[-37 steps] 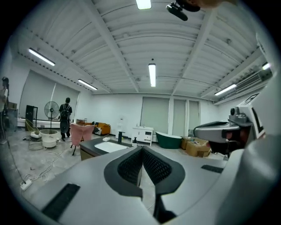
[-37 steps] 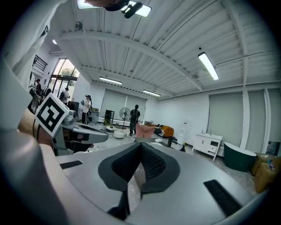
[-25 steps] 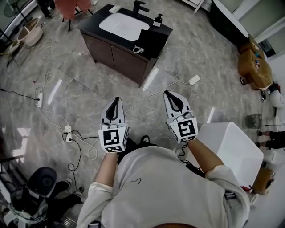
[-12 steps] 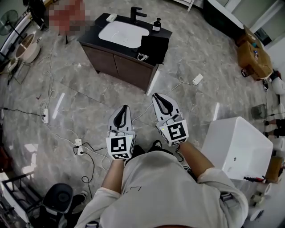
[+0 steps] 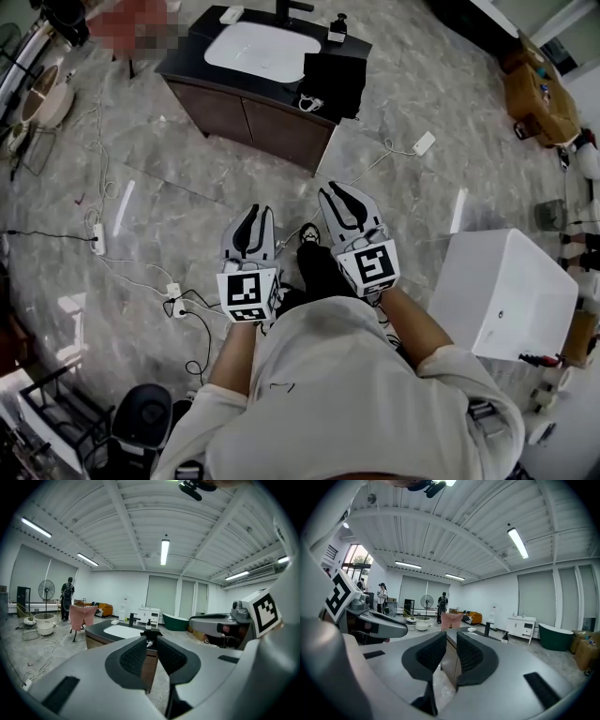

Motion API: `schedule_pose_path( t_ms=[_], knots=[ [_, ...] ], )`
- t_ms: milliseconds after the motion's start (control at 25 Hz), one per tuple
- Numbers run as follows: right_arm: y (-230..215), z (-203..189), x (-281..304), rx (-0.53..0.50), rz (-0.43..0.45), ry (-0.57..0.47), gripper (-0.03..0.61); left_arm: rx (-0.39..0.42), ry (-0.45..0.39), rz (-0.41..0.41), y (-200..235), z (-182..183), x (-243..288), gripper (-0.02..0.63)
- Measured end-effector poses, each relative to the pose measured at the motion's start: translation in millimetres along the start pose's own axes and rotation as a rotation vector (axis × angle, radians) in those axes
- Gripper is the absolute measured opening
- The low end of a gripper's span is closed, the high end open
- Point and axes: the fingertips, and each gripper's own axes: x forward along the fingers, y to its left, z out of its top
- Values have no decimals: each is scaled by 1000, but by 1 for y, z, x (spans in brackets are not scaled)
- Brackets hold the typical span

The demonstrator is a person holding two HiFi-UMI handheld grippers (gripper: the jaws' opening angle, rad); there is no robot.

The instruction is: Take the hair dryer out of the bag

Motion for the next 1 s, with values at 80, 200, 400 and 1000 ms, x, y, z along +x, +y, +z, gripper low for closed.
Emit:
schedule_pose_path(
  t_ms=[80, 200, 400, 1000],
  knots=[
    [-10, -3, 25, 1, 12, -3, 54, 3, 6, 6, 12, 4, 22, 77],
    [-32, 3, 72, 14, 27, -15, 55, 31, 14, 14, 32, 16, 63, 75],
    [-79, 25, 143, 25, 60, -42, 55, 59, 32, 29, 62, 46, 142, 75],
    [-210, 22, 286, 66, -18, 37, 63, 73, 138, -103, 103, 81, 350, 75]
  ],
)
